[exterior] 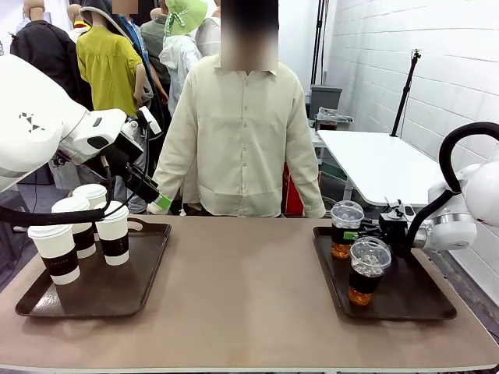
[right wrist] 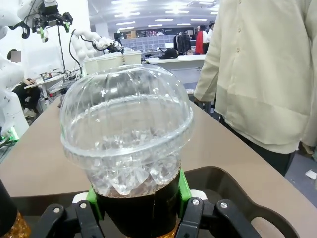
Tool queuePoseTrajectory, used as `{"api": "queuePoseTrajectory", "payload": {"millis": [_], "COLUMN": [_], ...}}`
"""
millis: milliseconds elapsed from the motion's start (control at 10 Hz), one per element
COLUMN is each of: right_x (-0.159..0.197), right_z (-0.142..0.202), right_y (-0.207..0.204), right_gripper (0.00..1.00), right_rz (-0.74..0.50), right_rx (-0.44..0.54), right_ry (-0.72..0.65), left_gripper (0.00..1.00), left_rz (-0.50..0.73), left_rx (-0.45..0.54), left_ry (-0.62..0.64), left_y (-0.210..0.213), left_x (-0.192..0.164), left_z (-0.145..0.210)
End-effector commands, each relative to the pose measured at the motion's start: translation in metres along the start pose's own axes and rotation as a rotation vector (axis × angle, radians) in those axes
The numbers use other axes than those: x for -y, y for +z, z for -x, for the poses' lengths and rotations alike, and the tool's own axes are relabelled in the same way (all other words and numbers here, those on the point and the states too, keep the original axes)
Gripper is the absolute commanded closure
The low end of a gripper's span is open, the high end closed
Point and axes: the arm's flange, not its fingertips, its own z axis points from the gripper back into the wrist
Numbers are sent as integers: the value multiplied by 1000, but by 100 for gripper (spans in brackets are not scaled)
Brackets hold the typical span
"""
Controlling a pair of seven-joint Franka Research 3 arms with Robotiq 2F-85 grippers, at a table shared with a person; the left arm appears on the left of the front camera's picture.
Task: Distribute the coffee onto the tray.
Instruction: Pick up another iced Americano from the middle of the table and place it on the right Handle tray.
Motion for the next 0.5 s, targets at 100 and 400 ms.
{"api": "queuePoseTrajectory", "payload": {"millis": [100,400], "right_x": [4,4], "right_z": [-2,0], "right_y": [-2,-1], "right_gripper": [35,0], "right_rz": [-5,-4], "right_rx": [30,-5], "right_ry": [19,-7], "left_gripper": [0,0], "left_rz": [7,7], "left_rx": [6,6], "left_ry": [-4,-4], "left_y": [-1,-1], "left_x": [-2,-2], "left_z": [1,1]}}
